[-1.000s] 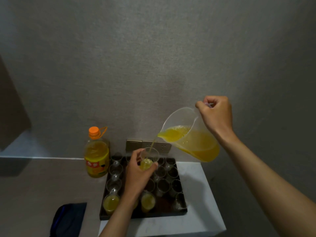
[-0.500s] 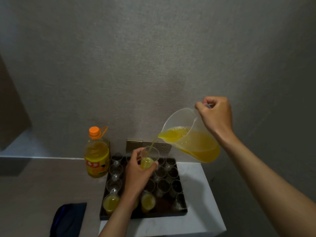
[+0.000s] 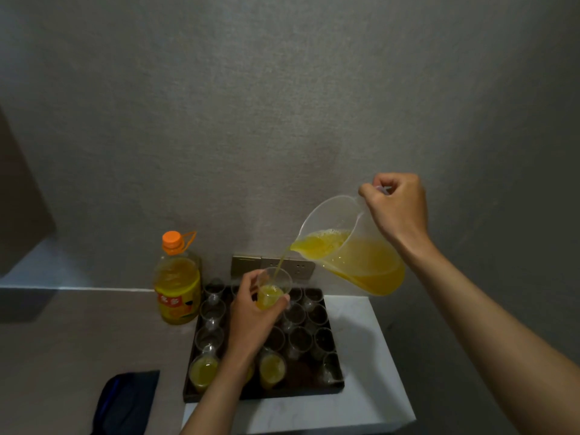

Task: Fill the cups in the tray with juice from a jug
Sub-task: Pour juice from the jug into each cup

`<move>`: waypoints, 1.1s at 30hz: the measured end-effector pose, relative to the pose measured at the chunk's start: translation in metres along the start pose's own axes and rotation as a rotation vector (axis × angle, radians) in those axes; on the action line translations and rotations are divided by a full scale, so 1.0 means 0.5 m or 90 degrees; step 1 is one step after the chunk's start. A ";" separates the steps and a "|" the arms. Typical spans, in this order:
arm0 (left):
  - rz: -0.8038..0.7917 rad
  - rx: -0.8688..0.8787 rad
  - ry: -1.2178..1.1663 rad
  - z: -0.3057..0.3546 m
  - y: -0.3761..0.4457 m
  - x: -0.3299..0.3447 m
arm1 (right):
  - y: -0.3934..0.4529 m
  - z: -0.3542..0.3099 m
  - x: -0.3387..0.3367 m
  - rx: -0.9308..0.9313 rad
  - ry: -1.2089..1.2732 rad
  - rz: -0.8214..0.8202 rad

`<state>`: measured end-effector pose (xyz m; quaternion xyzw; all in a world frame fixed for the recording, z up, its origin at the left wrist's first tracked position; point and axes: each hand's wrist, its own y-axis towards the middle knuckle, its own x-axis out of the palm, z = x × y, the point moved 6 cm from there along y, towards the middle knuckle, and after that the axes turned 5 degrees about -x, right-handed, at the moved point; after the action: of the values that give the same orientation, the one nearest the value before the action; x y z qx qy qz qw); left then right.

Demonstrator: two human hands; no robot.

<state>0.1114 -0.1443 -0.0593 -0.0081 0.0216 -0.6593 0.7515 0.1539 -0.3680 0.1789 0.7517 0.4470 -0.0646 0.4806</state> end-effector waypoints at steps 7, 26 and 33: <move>-0.003 -0.003 -0.006 -0.005 0.005 0.003 | 0.004 -0.002 0.001 -0.004 0.000 0.004; 0.005 -0.001 -0.005 -0.006 0.013 0.002 | 0.012 0.001 0.009 -0.005 0.005 -0.004; 0.005 -0.007 -0.009 -0.006 0.014 0.001 | 0.014 0.005 0.010 0.004 -0.005 0.002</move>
<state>0.1181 -0.1440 -0.0624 -0.0166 0.0201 -0.6562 0.7541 0.1625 -0.3677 0.1796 0.7534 0.4441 -0.0680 0.4801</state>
